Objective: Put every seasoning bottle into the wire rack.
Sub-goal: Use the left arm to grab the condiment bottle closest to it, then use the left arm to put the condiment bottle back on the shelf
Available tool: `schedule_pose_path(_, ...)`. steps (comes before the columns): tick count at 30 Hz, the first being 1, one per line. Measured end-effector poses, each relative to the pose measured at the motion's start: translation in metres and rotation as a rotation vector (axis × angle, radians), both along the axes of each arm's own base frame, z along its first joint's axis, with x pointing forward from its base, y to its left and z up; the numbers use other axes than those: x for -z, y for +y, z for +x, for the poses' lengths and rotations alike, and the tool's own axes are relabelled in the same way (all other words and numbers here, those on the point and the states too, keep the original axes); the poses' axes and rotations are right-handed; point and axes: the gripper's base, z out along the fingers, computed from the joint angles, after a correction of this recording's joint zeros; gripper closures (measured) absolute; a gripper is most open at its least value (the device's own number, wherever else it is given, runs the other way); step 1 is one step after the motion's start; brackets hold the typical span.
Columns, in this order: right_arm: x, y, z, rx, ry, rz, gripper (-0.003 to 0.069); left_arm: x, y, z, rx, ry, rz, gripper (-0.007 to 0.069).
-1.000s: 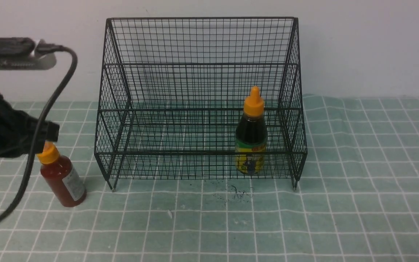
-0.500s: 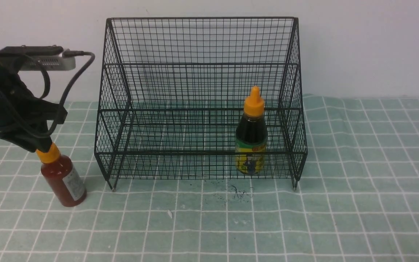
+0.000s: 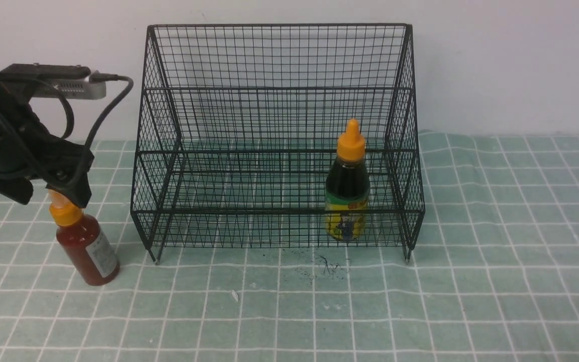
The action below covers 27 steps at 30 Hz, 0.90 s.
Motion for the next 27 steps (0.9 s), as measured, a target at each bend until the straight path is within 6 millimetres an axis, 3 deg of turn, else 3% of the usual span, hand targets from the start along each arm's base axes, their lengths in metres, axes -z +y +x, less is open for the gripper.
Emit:
schedule_pose_path(5,0.0,0.0,0.0,0.0,0.0,0.0,0.0672,0.022,0.002,0.009,0.002,0.062,0.009,0.0089)
schedule_pose_path(6,0.0,0.0,0.0,0.0,0.0,0.0,0.0672,0.028,0.002,0.011,0.0,0.08,0.009,0.0161)
schedule_pose_path(7,0.0,0.0,0.0,0.0,0.0,0.0,0.0672,0.028,0.002,0.011,0.0,0.082,0.009,0.0186)
schedule_pose_path(8,0.0,0.0,0.0,0.0,0.0,0.0,0.0672,0.028,0.002,0.011,-0.003,0.091,0.007,0.0315)
schedule_pose_path(9,0.0,0.0,0.0,0.0,0.0,0.0,0.0672,0.026,0.002,0.011,-0.002,0.094,0.007,0.0354)
schedule_pose_path(13,0.0,0.0,0.0,0.0,0.0,-0.001,0.0672,-0.006,0.002,0.004,-0.007,0.041,0.011,0.0335)
schedule_pose_path(16,0.0,0.0,0.0,0.0,0.0,-0.001,0.0672,-0.052,0.0,-0.005,-0.014,-0.094,0.004,0.0335)
schedule_pose_path(17,0.0,0.0,0.0,0.0,0.0,-0.001,0.0672,-0.076,-0.003,-0.012,-0.017,-0.171,-0.01,0.0335)
schedule_pose_path(18,0.0,0.0,0.0,0.0,0.0,-0.001,0.0672,-0.08,-0.003,-0.013,-0.018,-0.181,-0.01,0.0335)
schedule_pose_path(19,0.0,0.0,0.0,0.0,0.0,-0.001,0.0672,-0.104,-0.008,-0.021,-0.012,-0.259,-0.026,0.0335)
schedule_pose_path(21,0.0,0.0,0.0,0.0,0.0,-0.001,0.0672,-0.121,-0.02,-0.029,0.015,-0.314,-0.04,0.0335)
schedule_pose_path(24,0.0,0.0,0.0,0.0,0.0,-0.001,0.0672,-0.131,-0.051,-0.037,0.111,-0.335,-0.079,0.0335)
schedule_pose_path(25,0.0,0.0,0.0,0.0,0.0,-0.001,0.0672,-0.131,-0.054,-0.037,0.12,-0.332,-0.081,0.0335)
schedule_pose_path(27,0.0,0.0,0.0,0.0,0.0,-0.001,0.0672,-0.122,-0.085,-0.036,0.215,-0.289,-0.091,0.0335)
